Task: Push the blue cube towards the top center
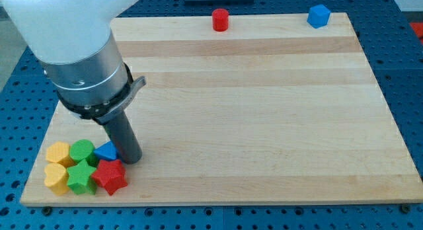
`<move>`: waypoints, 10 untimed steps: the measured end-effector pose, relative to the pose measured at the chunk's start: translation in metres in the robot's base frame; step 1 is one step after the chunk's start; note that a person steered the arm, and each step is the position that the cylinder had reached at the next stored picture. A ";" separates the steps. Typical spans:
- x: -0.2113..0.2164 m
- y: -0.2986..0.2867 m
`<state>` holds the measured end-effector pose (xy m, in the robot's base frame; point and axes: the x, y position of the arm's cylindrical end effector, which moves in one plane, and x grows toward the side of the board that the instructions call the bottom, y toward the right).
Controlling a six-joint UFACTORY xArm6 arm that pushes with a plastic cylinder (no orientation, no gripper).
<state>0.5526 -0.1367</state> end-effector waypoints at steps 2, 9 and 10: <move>-0.053 0.047; -0.322 0.468; -0.349 0.459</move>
<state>0.2039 0.3226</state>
